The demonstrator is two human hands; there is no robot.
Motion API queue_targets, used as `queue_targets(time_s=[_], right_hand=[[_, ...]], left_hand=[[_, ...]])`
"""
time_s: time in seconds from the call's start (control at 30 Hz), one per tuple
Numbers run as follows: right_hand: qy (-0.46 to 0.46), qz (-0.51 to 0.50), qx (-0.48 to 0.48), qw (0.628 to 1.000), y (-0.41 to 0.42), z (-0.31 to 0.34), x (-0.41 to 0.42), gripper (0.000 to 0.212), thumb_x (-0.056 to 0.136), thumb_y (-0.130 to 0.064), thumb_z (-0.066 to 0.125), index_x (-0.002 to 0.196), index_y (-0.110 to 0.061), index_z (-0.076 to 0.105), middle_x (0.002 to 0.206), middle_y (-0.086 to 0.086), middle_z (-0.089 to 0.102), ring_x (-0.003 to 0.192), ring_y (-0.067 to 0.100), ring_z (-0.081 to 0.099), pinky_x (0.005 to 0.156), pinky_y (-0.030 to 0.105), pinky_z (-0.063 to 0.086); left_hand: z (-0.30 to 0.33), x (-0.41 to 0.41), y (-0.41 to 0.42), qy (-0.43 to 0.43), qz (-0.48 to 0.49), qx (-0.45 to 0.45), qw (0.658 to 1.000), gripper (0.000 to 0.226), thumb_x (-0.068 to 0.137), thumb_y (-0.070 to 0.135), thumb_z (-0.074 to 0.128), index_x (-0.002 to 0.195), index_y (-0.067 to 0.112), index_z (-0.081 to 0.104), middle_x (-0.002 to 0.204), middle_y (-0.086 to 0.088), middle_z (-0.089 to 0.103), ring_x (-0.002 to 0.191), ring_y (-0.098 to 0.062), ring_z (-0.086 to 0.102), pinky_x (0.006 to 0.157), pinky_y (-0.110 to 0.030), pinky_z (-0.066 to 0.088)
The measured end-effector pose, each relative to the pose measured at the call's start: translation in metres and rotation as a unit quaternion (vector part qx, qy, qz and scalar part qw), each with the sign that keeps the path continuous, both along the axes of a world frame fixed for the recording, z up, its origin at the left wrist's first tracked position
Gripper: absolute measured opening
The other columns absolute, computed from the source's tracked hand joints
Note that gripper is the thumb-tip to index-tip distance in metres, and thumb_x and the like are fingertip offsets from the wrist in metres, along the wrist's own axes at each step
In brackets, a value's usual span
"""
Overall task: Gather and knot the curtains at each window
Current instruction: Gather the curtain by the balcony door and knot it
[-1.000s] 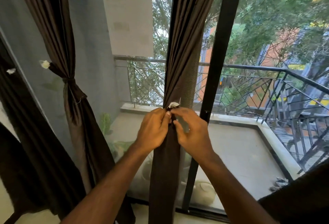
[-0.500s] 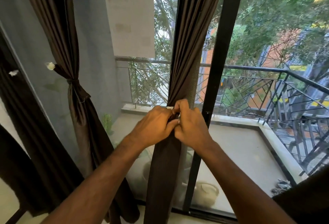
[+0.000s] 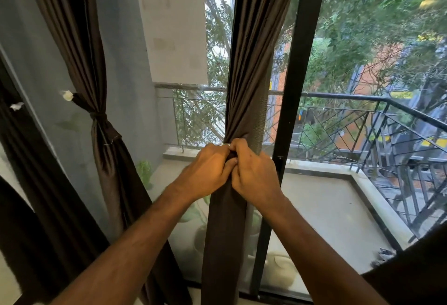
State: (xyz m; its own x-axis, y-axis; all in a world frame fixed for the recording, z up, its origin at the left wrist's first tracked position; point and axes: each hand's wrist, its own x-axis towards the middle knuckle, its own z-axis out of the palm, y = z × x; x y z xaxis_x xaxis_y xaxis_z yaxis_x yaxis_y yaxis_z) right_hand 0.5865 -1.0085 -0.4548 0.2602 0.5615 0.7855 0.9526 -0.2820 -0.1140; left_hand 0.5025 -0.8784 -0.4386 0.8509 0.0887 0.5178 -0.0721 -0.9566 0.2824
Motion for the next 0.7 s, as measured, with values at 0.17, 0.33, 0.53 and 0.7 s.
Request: queue_targets(time_s=[0.17, 0.33, 0.53, 0.7], right_hand=[[0.113, 0.060, -0.089, 0.988, -0.007, 0.019, 0.016, 0.045, 0.078, -0.018, 0.050, 0.118, -0.025, 0.032, 0.081, 0.000, 0.062, 0.066, 0.029, 0.062, 0.054, 0.043, 0.050], [0.135, 0.046, -0.151, 0.978, -0.009, 0.030, 0.017, 0.044, 0.082, -0.013, 0.052, 0.119, -0.024, 0.031, 0.083, 0.004, 0.059, 0.067, 0.031, 0.059, 0.055, 0.047, 0.050], [0.306, 0.145, -0.167, 0.926, -0.014, 0.051, 0.032, 0.039, 0.084, 0.002, 0.058, 0.111, -0.014, 0.035, 0.072, 0.003, 0.049, 0.063, 0.017, 0.049, 0.059, 0.046, 0.043], [0.310, 0.107, 0.104, 0.939, -0.019, 0.038, 0.016, 0.031, 0.077, 0.006, 0.068, 0.100, -0.011, 0.057, 0.079, 0.000, 0.066, 0.068, 0.006, 0.066, 0.063, 0.035, 0.056]], left_hand=[[-0.016, 0.008, 0.001, -0.027, 0.005, -0.025, 0.999, 0.041, 0.104, 0.044, 0.032, 0.095, 0.010, 0.054, 0.087, -0.008, 0.057, 0.078, -0.023, 0.050, 0.072, -0.044, 0.045], [-0.017, 0.013, 0.001, -0.045, -0.020, -0.065, 0.997, 0.013, 0.105, 0.028, 0.045, 0.113, 0.024, 0.036, 0.092, -0.003, 0.055, 0.080, -0.021, 0.055, 0.068, -0.039, 0.046], [-0.017, 0.016, -0.010, -0.057, -0.045, -0.032, 0.997, 0.020, 0.107, 0.034, 0.040, 0.112, 0.016, 0.047, 0.089, -0.006, 0.056, 0.078, -0.023, 0.052, 0.068, -0.041, 0.044], [-0.010, 0.014, -0.010, -0.084, -0.009, -0.102, 0.991, 0.013, 0.106, 0.021, 0.048, 0.098, 0.011, 0.048, 0.080, -0.005, 0.058, 0.067, -0.019, 0.049, 0.058, -0.028, 0.026]])
